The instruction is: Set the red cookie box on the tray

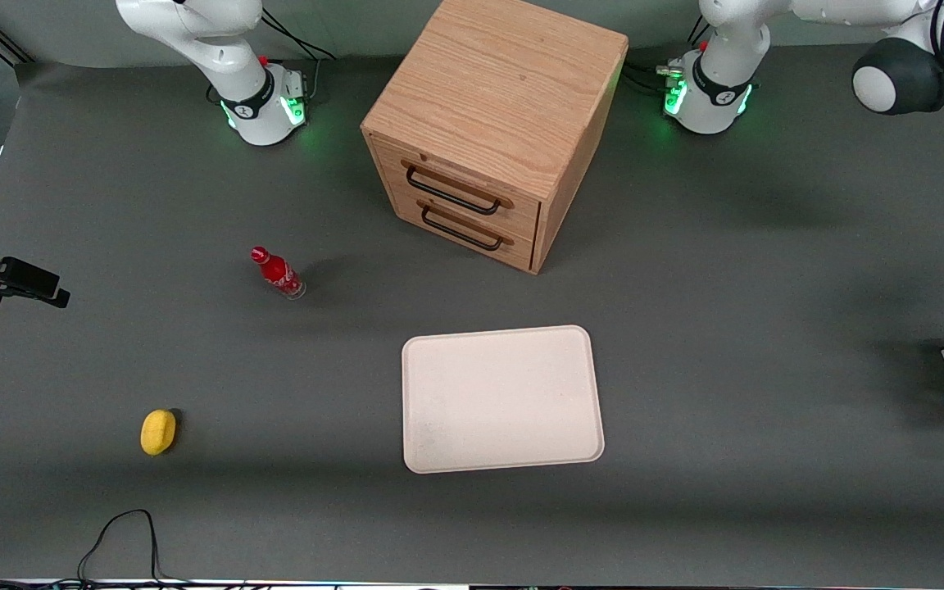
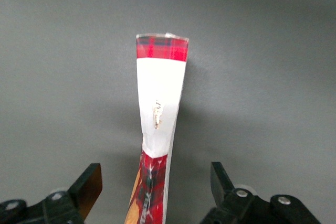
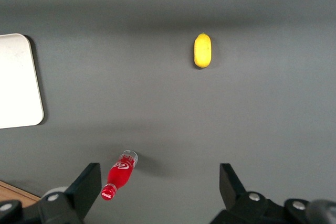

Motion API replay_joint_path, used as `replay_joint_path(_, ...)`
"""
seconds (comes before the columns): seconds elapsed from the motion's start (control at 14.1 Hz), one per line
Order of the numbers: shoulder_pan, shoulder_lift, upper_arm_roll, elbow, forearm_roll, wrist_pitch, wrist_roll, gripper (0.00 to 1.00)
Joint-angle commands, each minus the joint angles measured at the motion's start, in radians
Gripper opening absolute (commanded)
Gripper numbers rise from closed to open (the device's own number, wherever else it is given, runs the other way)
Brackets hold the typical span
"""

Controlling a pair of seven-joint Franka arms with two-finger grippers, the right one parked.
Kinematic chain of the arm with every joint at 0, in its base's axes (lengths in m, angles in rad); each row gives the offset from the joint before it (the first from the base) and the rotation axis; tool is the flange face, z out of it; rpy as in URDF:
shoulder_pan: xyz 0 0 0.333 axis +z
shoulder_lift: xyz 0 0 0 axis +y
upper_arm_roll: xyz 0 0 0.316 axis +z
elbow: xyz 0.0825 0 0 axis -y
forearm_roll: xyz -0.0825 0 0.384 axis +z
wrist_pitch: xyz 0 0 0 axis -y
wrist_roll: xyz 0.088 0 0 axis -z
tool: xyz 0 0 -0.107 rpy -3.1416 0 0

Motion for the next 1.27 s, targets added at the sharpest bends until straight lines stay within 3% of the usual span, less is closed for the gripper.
replay_joint_path(0.0, 0.006, 0.025, 0.007, 0.022, -0.022, -0.002, 0.016, 0.71)
replay_joint_path(0.21, 0.004, 0.025, 0.007, -0.001, -0.021, -0.006, 0.016, 0.14)
replay_joint_path(0.28, 0.003, 0.025, 0.007, -0.011, -0.018, -0.008, 0.018, 0.00)
replay_joint_path(0.57, -0.009, 0.005, 0.007, -0.028, -0.005, -0.023, 0.101, 0.00)
replay_joint_path(0.71, -0.020, -0.049, 0.002, -0.042, 0.043, -0.044, 0.175, 0.00)
replay_joint_path(0.92, -0.115, -0.168, -0.007, -0.053, 0.051, -0.210, 0.208, 0.00)
replay_joint_path(1.06, -0.157, -0.262, -0.097, -0.071, 0.061, -0.279, 0.172, 0.00)
replay_joint_path(1.2, -0.160, -0.331, -0.221, -0.122, 0.064, -0.282, 0.023, 0.00)
